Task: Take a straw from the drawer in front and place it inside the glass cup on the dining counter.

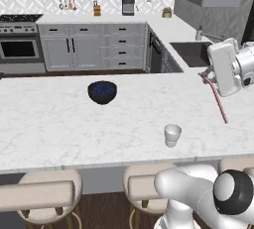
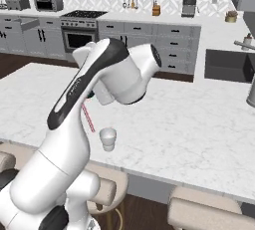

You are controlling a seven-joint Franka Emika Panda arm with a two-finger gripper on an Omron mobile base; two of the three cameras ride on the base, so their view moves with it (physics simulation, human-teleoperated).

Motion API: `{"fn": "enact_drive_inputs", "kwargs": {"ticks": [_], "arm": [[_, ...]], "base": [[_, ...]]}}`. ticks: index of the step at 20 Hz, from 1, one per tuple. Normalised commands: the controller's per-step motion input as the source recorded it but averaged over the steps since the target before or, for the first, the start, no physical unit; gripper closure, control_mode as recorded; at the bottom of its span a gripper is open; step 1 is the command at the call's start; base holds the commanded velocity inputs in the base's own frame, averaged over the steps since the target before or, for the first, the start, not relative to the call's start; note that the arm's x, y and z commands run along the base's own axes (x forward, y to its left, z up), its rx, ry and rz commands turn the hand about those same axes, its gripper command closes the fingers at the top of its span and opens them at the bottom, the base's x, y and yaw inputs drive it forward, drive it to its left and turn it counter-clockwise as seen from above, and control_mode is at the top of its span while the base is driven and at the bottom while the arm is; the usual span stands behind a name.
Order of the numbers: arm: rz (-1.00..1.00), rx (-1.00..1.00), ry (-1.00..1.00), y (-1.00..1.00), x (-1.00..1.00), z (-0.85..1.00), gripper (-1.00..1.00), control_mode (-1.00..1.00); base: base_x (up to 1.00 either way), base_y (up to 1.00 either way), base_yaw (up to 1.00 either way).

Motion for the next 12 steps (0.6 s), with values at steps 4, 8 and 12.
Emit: {"fn": "enact_drive_inputs", "kwargs": {"ticks": [4, 8, 12], "arm": [[0.00, 0.24, 0.00, 0.14, 0.69, -0.42, 1.00, -1.00], [0.04, 0.17, 0.00, 0.00, 0.97, -0.34, 1.00, -1.00], [0.08, 0.15, 0.00, 0.00, 0.77, -0.32, 1.00, -1.00]], "base": [[0.00, 0.00, 0.00], [0.00, 0.00, 0.00], [0.00, 0.00, 0.00]]}}
